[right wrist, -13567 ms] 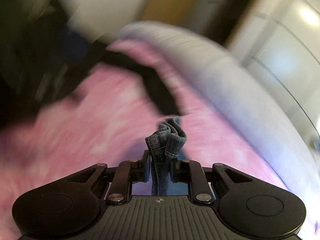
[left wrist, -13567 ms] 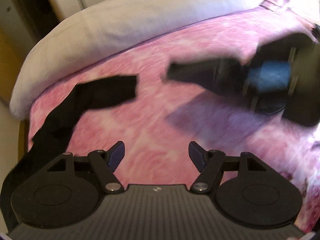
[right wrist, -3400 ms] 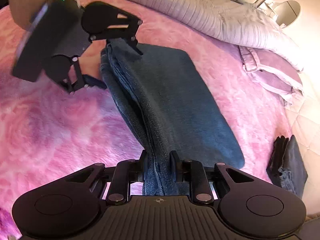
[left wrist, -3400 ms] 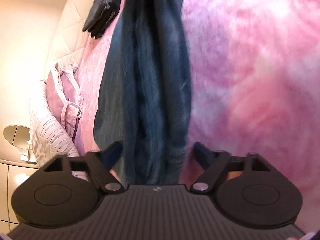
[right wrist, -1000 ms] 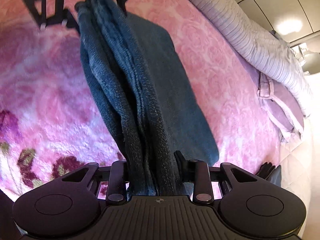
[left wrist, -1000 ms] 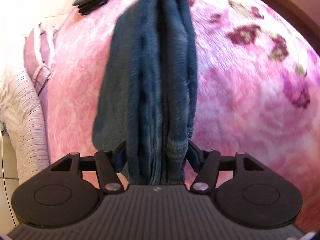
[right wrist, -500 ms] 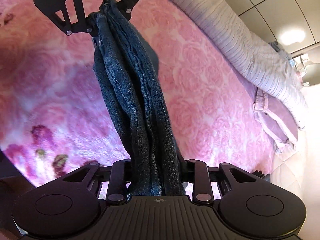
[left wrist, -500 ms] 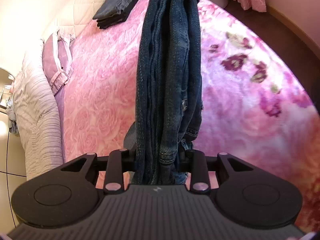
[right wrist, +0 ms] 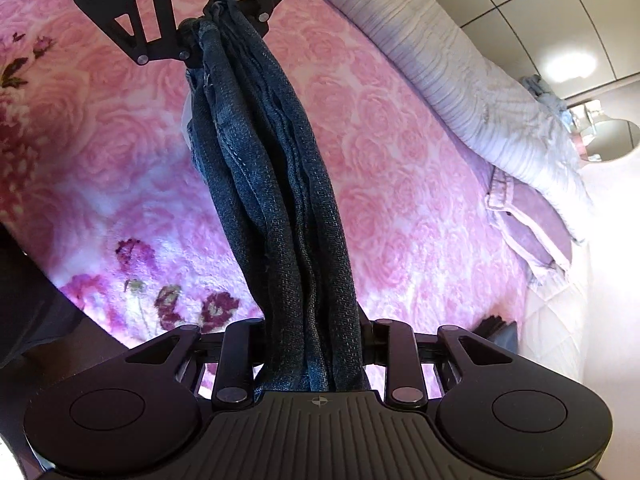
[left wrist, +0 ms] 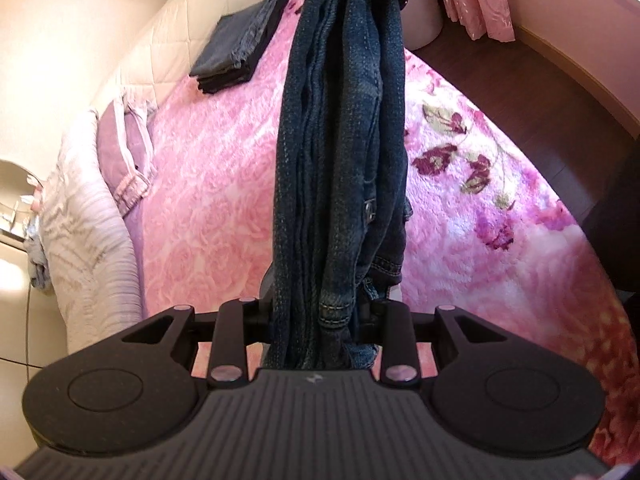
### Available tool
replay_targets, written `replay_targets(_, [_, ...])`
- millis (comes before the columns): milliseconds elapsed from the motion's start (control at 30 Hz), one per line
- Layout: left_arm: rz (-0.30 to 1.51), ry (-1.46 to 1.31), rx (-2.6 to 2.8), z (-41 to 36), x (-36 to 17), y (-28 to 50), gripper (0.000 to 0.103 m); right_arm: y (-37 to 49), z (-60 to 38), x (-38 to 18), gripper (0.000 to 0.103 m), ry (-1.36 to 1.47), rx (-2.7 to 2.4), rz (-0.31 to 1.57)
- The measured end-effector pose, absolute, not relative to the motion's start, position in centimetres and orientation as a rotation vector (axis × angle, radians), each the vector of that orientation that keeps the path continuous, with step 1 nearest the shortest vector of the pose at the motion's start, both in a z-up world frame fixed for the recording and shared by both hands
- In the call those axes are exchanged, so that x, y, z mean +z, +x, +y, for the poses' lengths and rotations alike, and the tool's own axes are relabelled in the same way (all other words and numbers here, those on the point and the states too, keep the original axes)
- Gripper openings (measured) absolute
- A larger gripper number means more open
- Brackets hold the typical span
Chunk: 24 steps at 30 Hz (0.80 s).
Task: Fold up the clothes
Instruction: 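Lift the folded jeans with both tools and carry them toward the clothes stack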
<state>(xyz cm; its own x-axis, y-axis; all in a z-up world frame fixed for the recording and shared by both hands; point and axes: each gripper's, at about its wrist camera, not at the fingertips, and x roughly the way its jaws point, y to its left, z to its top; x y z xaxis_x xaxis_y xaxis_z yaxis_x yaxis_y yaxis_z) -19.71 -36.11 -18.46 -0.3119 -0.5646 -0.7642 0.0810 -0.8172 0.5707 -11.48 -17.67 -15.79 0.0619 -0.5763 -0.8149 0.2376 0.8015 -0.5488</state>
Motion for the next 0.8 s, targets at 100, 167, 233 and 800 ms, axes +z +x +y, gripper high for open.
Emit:
replay_targets(100, [-0.646, 1.518, -2.171, -35.5, -17.5, -19.6, 0.028, -11.6, -16.9, -14.7, 0.028, -0.312, -0.649, 1.38])
replay_targets(167, [-0.67, 1.513, -2.17, -35.3, -17.0, -19.7, 0.028, -11.7, -16.5, -14.0, 0.028, -0.32, -0.661, 1.38])
replay_targets(233, [-0.689, 1.511, -2.162, -35.2, -16.5, -20.0, 0.028, -11.9, -16.2, -13.5, 0.028, -0.327, -0.671, 1.379])
replay_targets(800, [-0.765, 1.555, -2.084, -37.3, -13.2, -29.9, 0.029, -20.3, -19.6, -10.1, 0.028, -0.337, -0.721, 1.312])
